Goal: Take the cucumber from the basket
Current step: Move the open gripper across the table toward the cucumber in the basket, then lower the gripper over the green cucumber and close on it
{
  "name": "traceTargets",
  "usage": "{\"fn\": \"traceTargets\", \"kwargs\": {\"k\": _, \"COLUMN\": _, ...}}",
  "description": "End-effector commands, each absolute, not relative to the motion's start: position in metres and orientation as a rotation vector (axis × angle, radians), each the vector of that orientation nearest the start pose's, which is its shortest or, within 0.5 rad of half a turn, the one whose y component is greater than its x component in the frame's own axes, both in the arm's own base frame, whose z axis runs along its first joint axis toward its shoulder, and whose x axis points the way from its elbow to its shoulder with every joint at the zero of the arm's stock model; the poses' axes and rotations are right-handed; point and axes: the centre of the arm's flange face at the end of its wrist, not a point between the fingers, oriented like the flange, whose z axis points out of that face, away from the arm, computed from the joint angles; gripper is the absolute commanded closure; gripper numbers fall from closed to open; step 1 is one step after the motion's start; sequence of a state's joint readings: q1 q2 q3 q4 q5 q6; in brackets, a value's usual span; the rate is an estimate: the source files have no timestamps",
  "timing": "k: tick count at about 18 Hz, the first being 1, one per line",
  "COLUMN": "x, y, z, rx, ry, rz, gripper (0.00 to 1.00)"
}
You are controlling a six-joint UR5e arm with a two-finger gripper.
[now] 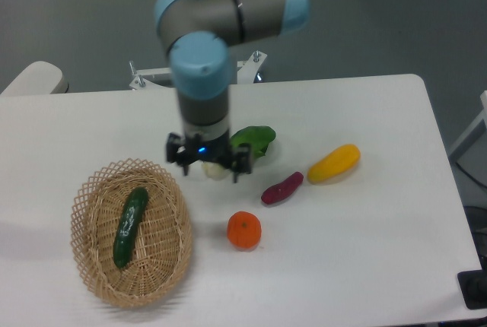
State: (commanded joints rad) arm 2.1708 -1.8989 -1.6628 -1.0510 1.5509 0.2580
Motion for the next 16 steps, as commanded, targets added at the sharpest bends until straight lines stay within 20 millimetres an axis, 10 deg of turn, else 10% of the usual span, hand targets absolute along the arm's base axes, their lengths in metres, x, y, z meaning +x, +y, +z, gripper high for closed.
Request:
{"fn": "traceTargets", "kwargs": {"k": 8, "x": -0.158, "y": 0.616, "z": 0.260, "rx": -3.060, "ry": -0.375, "rz": 0.012, "gripper": 0.00}}
{"fn": "traceTargets", "kwargs": {"k": 16, "x": -0.130, "y": 0.634, "z": 0.218, "rx": -3.058, "ry": -0.270, "rz": 0.029, "gripper": 0.00}}
